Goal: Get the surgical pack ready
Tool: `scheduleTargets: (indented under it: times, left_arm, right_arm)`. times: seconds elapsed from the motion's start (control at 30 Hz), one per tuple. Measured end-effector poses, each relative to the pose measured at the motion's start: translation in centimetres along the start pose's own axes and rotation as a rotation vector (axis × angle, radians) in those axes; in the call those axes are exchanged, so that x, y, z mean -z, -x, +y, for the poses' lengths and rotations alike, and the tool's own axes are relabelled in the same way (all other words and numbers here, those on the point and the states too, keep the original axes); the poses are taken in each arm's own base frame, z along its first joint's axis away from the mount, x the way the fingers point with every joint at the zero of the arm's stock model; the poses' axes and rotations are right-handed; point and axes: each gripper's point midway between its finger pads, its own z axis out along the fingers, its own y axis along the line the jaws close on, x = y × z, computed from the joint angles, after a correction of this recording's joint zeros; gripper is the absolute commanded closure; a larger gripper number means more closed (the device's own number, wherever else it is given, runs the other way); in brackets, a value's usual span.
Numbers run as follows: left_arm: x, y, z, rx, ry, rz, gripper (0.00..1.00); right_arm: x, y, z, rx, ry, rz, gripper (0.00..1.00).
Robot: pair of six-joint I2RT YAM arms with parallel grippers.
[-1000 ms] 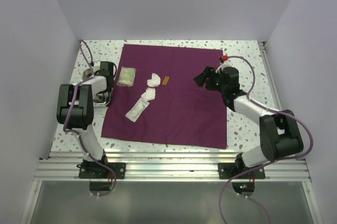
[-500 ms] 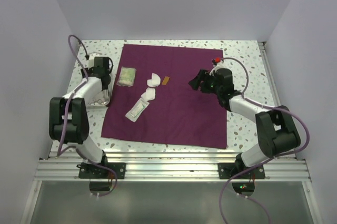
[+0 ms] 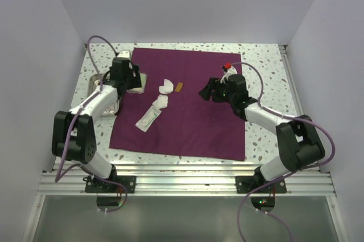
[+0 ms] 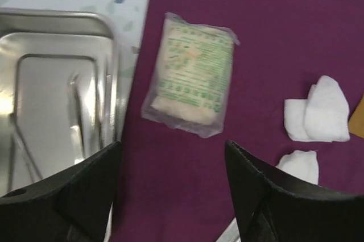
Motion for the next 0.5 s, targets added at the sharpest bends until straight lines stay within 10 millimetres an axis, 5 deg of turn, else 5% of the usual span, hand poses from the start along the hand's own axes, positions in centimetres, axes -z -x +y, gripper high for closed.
scheduleTargets:
  times: [0.07,0.13,0.2,0.5]
  left_arm:
    - [-0.9,-0.5,-2.6,-0.053,-0.036,0.025,0.19]
    - [-1.9,-1.2,-5.0,-0.114,-0.052,0.044,0.04]
    - [-2.5,-2.3,-6.4,-0.161,-0.048,0.06,0.03]
    - [-3.5,-3.2,-5.6,-0.292,0.066,0.056,0.14]
  right_arm:
    - [0.4,0.2,0.2,0.008,0.004,-0.005,0.3]
    - [0.7,0.6,0.5,0.017,0.01,-0.017,0.29]
    - [1.0,0.8,0.6,0.025,0.013,-0.024,0.29]
    - [1.1,0.0,0.2,0.03,0.005,-0.009,0.3]
